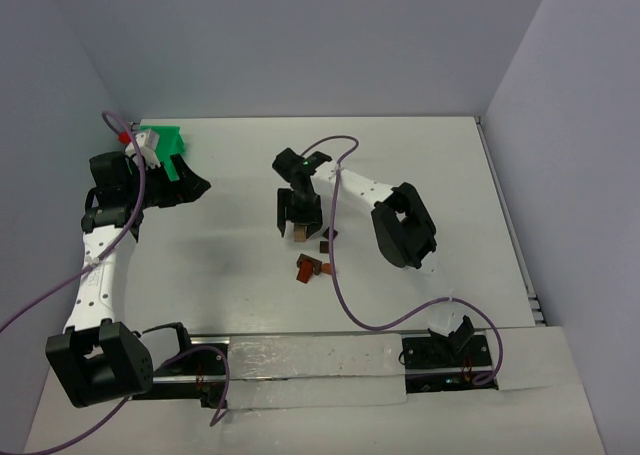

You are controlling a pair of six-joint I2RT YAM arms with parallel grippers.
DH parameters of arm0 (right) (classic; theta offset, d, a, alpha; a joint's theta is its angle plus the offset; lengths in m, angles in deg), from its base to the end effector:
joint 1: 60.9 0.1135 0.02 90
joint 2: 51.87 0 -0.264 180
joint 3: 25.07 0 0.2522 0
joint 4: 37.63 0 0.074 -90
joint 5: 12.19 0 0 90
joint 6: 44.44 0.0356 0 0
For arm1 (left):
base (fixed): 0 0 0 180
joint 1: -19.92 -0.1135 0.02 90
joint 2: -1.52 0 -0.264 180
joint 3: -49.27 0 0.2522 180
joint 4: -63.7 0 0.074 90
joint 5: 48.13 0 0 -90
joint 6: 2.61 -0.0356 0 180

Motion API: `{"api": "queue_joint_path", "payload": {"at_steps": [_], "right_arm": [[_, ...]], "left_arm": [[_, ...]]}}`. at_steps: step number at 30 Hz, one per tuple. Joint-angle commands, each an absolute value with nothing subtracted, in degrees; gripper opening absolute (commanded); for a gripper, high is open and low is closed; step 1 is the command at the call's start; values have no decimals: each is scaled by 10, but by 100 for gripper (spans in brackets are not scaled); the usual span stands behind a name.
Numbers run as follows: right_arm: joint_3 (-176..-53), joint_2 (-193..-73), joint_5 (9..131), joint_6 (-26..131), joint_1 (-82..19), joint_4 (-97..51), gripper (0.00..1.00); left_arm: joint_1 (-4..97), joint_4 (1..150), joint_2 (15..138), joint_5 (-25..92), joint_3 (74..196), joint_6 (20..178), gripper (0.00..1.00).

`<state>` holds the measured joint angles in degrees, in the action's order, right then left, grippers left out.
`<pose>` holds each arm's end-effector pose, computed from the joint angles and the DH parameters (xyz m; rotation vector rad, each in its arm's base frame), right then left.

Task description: Build the wood block tower

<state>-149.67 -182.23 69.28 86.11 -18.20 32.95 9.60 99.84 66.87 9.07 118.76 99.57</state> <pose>0.3401 0.3210 0.1832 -0.0840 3.0336 0.4106 0.2490 0.0257 0.3166 -0.0724 2.0904 -0.6261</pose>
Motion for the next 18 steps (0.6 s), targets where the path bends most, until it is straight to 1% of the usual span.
{"api": "queue_joint_path", "payload": {"at_steps": [1, 5, 11, 16, 18], "right_arm": [[-1483, -1786, 691, 851, -185, 312, 72], [-1456, -1753, 682, 833, -185, 302, 74], [-1383, -1663, 665, 785, -183, 266, 76], [-1332, -1560, 637, 702, -179, 243, 81], [-1316, -1535, 619, 660, -179, 238, 82]], "left_arm": [[94, 978, 665, 88, 1199, 985, 99], [93, 985, 659, 86, 1201, 979, 99], [94, 1004, 635, 65, 1202, 938, 99], [94, 1043, 614, 17, 1213, 889, 99], [94, 1061, 598, -19, 1211, 850, 99]]}}
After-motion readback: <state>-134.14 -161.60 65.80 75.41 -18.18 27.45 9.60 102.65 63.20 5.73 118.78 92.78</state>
